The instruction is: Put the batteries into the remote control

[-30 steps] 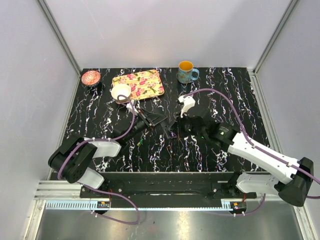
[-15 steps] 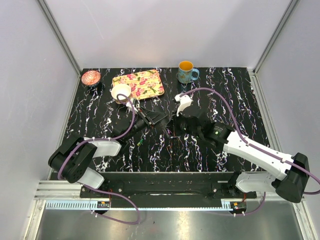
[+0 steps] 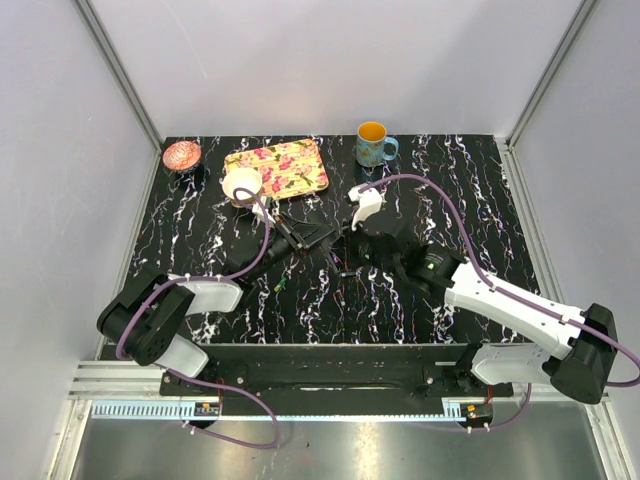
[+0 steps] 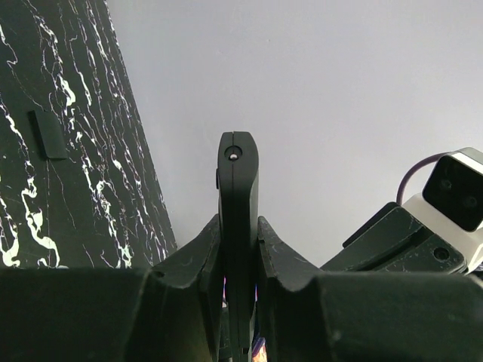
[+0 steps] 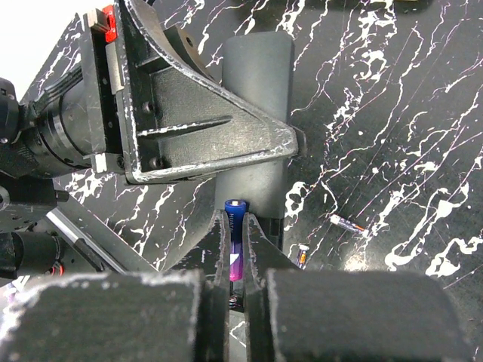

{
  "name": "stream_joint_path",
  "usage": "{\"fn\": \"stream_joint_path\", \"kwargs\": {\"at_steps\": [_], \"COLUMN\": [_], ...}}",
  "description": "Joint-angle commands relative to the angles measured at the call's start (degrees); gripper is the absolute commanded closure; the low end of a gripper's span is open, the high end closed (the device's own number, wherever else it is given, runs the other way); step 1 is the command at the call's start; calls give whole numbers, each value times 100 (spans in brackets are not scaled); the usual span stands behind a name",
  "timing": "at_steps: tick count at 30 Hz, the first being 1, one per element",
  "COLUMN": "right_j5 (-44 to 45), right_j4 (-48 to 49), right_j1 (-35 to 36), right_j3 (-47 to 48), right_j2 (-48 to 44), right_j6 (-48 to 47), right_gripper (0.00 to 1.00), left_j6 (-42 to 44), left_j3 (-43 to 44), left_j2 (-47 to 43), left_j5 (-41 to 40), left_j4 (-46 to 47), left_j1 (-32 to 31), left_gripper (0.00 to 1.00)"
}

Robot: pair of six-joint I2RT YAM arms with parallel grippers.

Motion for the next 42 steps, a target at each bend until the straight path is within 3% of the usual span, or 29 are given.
{"fn": "stream_joint_path", "kwargs": {"at_steps": [1,25,33,42], "right_j5": [13,-57,83,180], "right_j4": [162,-787,-1104,-1121], "right_j1": [120,287,296,296], "right_j3": [11,125,371,441], "right_j2": [47,186,363,319], "right_j6": [21,364,522,627], "right_gripper": [100,100,76,68], "left_j6": [-60,11,-25,-43], "left_j3": [217,428,393,357], "left_j2": [-26,-167,-141,-123], "left_j5": [-9,-115,-106,-80], "left_j4": [535,490,596,666], "left_j1": [-32,-24,-32,-24], "left_gripper": [100,100,100,100]}}
